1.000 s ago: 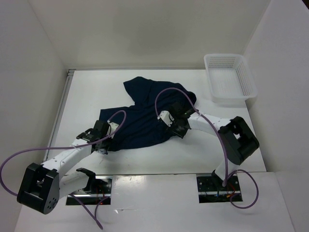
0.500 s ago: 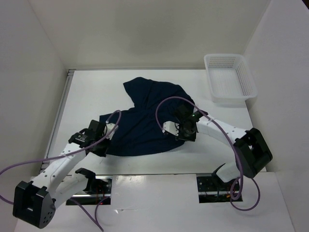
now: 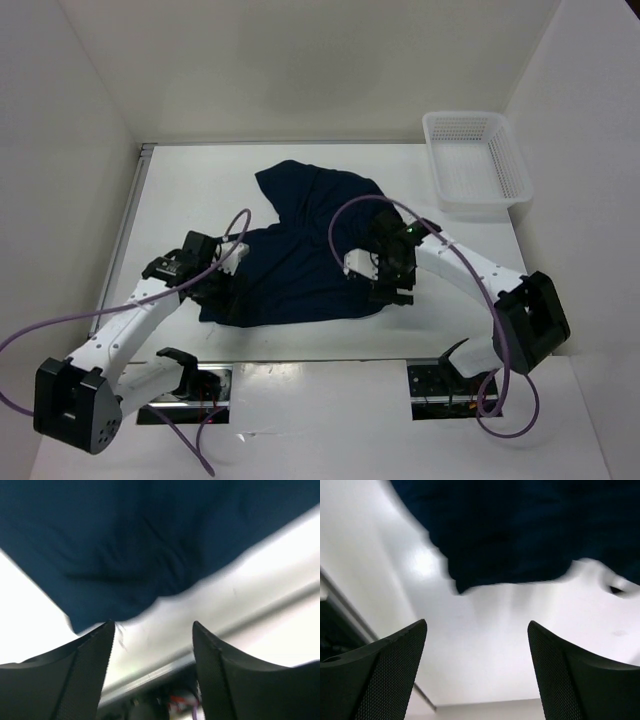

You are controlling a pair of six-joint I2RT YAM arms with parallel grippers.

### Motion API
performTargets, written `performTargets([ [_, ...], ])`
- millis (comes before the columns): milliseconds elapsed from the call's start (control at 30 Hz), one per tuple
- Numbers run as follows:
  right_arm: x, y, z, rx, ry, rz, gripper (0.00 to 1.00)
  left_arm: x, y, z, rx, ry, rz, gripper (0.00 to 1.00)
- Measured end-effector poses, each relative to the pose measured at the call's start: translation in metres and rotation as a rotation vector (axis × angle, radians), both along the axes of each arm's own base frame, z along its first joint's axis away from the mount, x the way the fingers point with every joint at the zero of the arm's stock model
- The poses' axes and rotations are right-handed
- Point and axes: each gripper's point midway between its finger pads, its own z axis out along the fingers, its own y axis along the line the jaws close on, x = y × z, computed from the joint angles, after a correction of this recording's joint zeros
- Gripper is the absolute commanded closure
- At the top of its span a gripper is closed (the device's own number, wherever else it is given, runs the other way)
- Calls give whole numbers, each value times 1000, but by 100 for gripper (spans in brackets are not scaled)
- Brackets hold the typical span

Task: Fold and stack the shorts
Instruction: Flatten the shorts out, then fold the shorts

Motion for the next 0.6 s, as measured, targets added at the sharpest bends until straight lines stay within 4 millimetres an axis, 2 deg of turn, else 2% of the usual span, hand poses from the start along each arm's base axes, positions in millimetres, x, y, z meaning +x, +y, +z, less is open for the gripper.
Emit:
performTargets([
  [33, 9, 1, 7, 24, -19, -32, 13, 10, 0, 2, -8, -25, 15, 28],
  [100, 39, 10, 28, 113, -98, -130, 11, 40, 4, 7, -12, -91, 65, 28],
  [233, 111, 33, 78, 334, -312, -349, 11, 121, 17, 13, 27, -198, 164, 29],
  [267, 128, 39, 87, 384, -359, -395, 11, 143, 21, 12, 41, -225, 190, 31],
  [333, 148, 48, 89, 428, -404, -438, 11, 179, 34, 5, 79, -269, 241, 31],
  [433, 151, 56, 71, 408, -399, -435, 13, 207, 53, -16, 135, -272, 301, 32],
  [500, 136, 61, 52, 371, -364, -389, 18, 212, 64, -31, 163, -254, 328, 32],
  [567, 112, 70, 33, 334, -309, -312, 24, 212, 73, -44, 187, -229, 348, 34],
  [600, 101, 75, 26, 321, -281, -274, 31, 214, 76, -48, 195, -226, 355, 35],
])
